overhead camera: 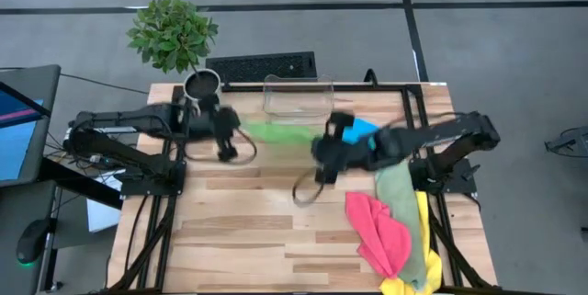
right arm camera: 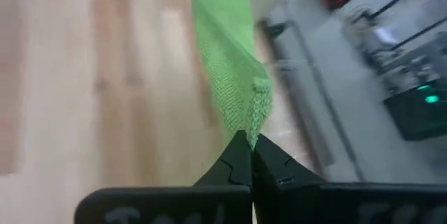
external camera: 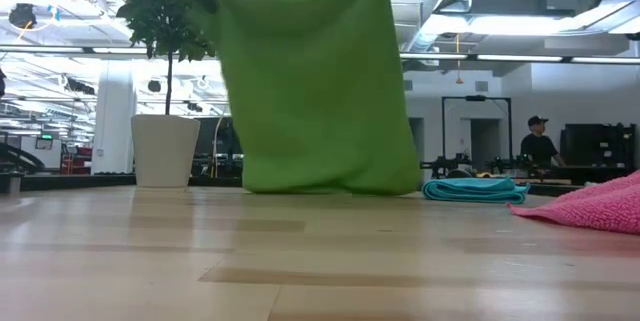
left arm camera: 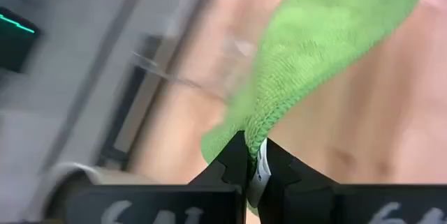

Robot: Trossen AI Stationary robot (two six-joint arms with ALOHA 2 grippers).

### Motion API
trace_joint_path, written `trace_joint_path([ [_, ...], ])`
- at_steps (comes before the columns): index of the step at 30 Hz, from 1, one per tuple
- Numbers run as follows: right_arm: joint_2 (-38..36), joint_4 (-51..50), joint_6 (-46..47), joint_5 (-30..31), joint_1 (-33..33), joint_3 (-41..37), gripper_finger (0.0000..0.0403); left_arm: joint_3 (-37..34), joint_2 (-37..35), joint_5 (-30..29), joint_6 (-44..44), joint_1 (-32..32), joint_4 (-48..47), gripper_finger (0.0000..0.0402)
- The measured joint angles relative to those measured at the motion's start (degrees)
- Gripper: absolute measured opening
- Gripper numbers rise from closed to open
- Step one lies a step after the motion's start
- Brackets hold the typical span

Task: Fold microfiber towels
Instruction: Fold the green microfiber towel

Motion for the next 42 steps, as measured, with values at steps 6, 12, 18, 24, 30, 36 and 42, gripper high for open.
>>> trace_joint_path([
  [6, 8.18, -2.31, 11.82, 0.20, 10.20, 0.05, 0.0014, -7.78, 0.04, 3.20, -12.22, -11.94, 2.87, 0.0000],
  [12, 13.79, -1.28, 24.22, 0.45, 18.60, 0.03, 0.0015, -11.65, 0.08, 7.36, -24.26, -23.61, 5.61, 0.0000],
  [18, 15.95, -3.58, 32.15, 4.65, 22.31, 0.03, 0.0015, -11.95, 0.08, 1.98, -25.96, -29.93, 7.90, 0.0000],
  [24, 15.27, -11.87, 38.95, 6.28, 19.67, 0.07, 0.0017, -13.01, 0.01, -5.01, -16.53, -24.73, 10.90, 0.0000],
  [30, 15.45, -9.35, 39.85, 3.32, 16.70, -3.29, 0.0016, -19.71, 0.08, 3.22, -12.54, -16.54, 16.89, 0.0000],
  [36, 15.53, -3.50, 41.12, 0.39, 15.18, -9.30, 0.0017, -24.36, 0.12, 5.88, -12.38, -13.10, 21.09, 0.0000],
  [42, 15.51, 1.76, 41.32, -1.46, 14.30, -13.86, 0.0016, -24.91, 0.10, 7.16, -10.56, -11.93, 22.26, 0.0000],
])
